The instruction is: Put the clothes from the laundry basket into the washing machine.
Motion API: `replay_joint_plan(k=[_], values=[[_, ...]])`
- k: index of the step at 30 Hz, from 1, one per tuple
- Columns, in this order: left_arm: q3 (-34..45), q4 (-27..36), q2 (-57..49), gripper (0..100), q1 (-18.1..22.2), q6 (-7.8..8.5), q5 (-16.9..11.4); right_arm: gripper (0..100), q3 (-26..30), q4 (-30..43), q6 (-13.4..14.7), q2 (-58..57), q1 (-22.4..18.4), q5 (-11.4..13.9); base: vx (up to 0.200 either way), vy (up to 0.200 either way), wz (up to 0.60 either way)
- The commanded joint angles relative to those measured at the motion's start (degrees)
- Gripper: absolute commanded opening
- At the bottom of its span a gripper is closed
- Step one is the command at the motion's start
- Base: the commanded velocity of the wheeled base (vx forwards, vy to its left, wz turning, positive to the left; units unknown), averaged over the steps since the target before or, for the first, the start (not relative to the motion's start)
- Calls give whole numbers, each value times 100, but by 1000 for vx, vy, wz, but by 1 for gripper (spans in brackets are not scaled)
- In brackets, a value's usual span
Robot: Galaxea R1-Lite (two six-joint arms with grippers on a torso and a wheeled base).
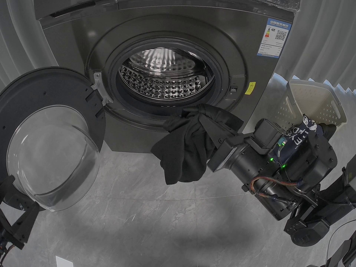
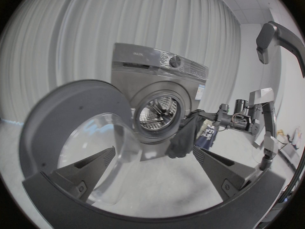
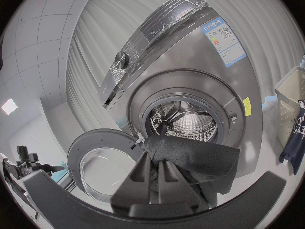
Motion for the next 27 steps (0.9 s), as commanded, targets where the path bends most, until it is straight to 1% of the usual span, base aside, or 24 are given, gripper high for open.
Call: replay_joint_plan(k=[1,2,3,4,5,7,9,11,13,14,16,19,23,25,26,27], values=[[109,-1021,2059,100,-1041,26,-500,0,-505,-8,85,293,61,12,0,0,0],[135,-1021,2067,100,-1269,8,-500,0,-531,-8,85,337,61,12,0,0,0],[135,-1021,2120,100,-1533,-45,-482,0,-549,-17,93,398,61,4,0,0,0],[135,-1021,2120,100,-1533,-45,-482,0,-549,-17,93,398,61,4,0,0,0],[127,-1065,2322,100,-1929,-168,-482,0,-610,-26,137,442,70,-5,0,0,0],[74,-1100,2612,100,-2025,-159,-491,0,-681,-17,216,451,70,-32,0,0,0],[30,-1170,2876,100,-2087,-176,-491,0,-733,-17,216,451,61,-32,0,0,0],[30,-1311,3148,100,-2245,-229,-491,0,-786,-8,216,451,26,-5,0,0,0],[21,-1416,3359,100,-2368,-238,-491,0,-813,-8,208,451,9,4,0,0,0],[4,-1619,3676,100,-2474,-238,-491,0,-900,1,199,451,-9,4,0,0,0],[-75,-1865,4045,100,-2561,-229,-482,0,-971,10,199,460,-27,4,0,0,0],[-190,-2251,4625,100,-2790,-229,-464,0,-980,27,199,433,-27,4,0,0,0],[-401,-2796,5460,100,-2772,-238,-438,0,-962,54,190,416,-53,56,0,0,0],[-489,-3078,5812,100,-2790,-291,-429,0,-962,54,199,398,-79,74,0,0,0],[-533,-3201,5979,100,-2808,-343,-420,0,-962,54,199,398,-88,74,0,0,0],[-576,-3350,6154,100,-2816,-431,-420,0,-962,54,199,398,-97,74,0,0,0]])
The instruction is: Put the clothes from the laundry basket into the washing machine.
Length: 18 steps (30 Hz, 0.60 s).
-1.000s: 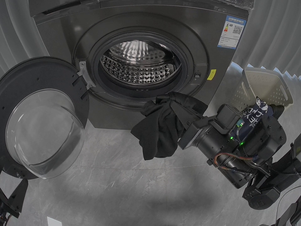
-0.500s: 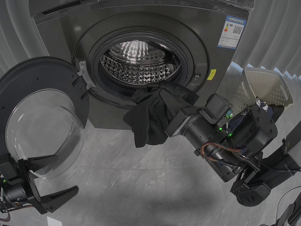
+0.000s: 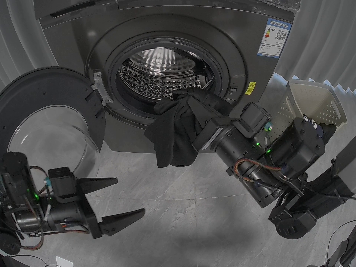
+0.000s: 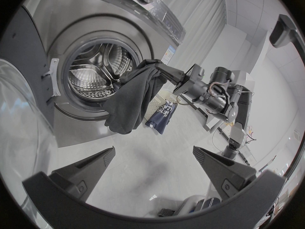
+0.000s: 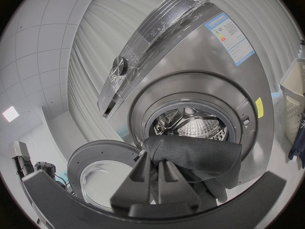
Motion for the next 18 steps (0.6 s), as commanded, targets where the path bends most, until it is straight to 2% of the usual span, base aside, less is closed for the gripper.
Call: replay_joint_plan(k=[1,3,5,8,12,16,17,18], values=[[-342,-727,1445,100,-135,-299,32,0,-17,10,6,-26,-49,30,0,0,0],[-413,-965,1691,100,-143,-580,58,0,9,-8,6,-26,-49,30,0,0,0],[-483,-1184,1937,100,-143,-738,58,0,18,-8,6,-26,-58,30,0,0,0],[-545,-1474,2218,100,-126,-808,67,0,18,1,15,-35,-49,30,0,0,0],[-694,-1545,2394,100,-143,-844,102,0,18,1,6,-44,-14,12,0,0,0],[-914,-1553,2534,100,-143,-1090,102,0,18,1,-11,-35,21,12,0,0,0],[-931,-1553,2534,100,-143,-1098,102,0,18,1,-11,-35,21,12,0,0,0],[-1037,-1545,2570,100,-143,-1213,102,0,18,1,-11,-35,30,4,0,0,0]])
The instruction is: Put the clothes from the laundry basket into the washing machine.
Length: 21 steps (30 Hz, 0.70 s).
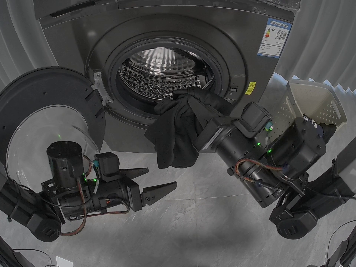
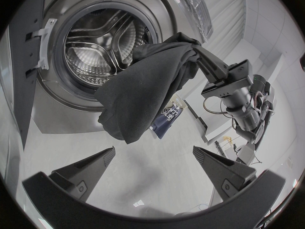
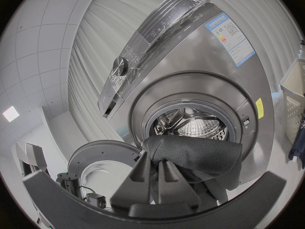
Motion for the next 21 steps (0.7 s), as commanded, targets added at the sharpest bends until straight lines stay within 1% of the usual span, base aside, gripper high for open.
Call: replay_joint_plan(k=[1,3,9,11,12,14,16,17,21], values=[[-265,0,283,100,-6,-182,-1,0,2,-14,-5,-8,30,-15,0,0,0],[-362,-9,380,100,-6,-226,-1,0,11,-14,-14,-8,30,-15,0,0,0],[-652,-79,714,100,-6,-235,8,0,64,-49,-14,-17,56,-23,0,0,0],[-731,-123,793,100,3,-235,34,0,64,-49,-23,-17,56,-32,0,0,0],[-810,-202,872,100,3,-235,113,0,64,-49,-23,-17,56,-32,0,0,0],[-898,-290,934,100,-6,-296,183,0,64,-49,-23,-8,56,-32,0,0,0],[-960,-325,978,100,-6,-419,201,0,64,-58,-23,-8,56,-32,0,0,0],[-995,-334,1030,100,-15,-446,201,0,64,-58,-23,-8,56,-32,0,0,0],[-1083,-484,1153,100,-6,-463,219,0,64,-58,-23,-8,83,-41,0,0,0]])
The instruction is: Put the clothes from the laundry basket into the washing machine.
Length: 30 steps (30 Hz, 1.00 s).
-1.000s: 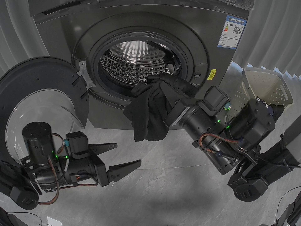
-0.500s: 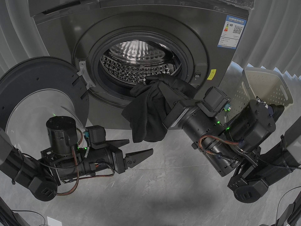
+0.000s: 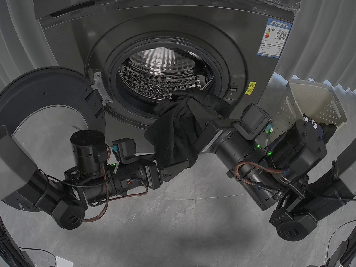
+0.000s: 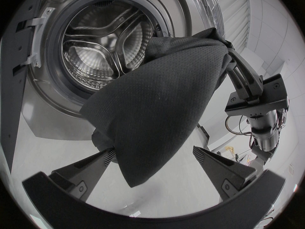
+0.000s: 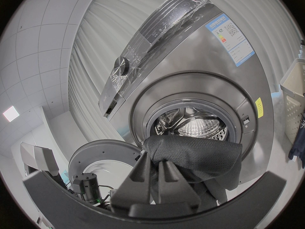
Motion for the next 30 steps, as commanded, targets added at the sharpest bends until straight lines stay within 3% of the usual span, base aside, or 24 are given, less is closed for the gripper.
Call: replay_joint_plan(k=[1,5,6,18,28,29,30], values=[[-73,-112,177,100,-5,-16,8,0,1,-1,-1,-2,24,-8,0,0,0],[-73,-217,195,100,-75,-16,43,0,1,-9,-1,-2,24,-17,0,0,0],[-82,-252,204,0,-93,-7,96,0,9,-9,8,-2,24,-17,0,0,0],[59,-780,10,0,-286,19,430,0,141,-9,-1,-2,15,-17,0,0,0],[489,-885,-614,0,-550,19,430,0,510,-9,43,24,24,44,0,0,0],[498,-885,-631,0,-550,19,430,100,537,-9,52,24,33,44,0,0,0],[507,-894,-658,0,-550,10,430,100,554,-18,52,33,33,44,0,0,0]])
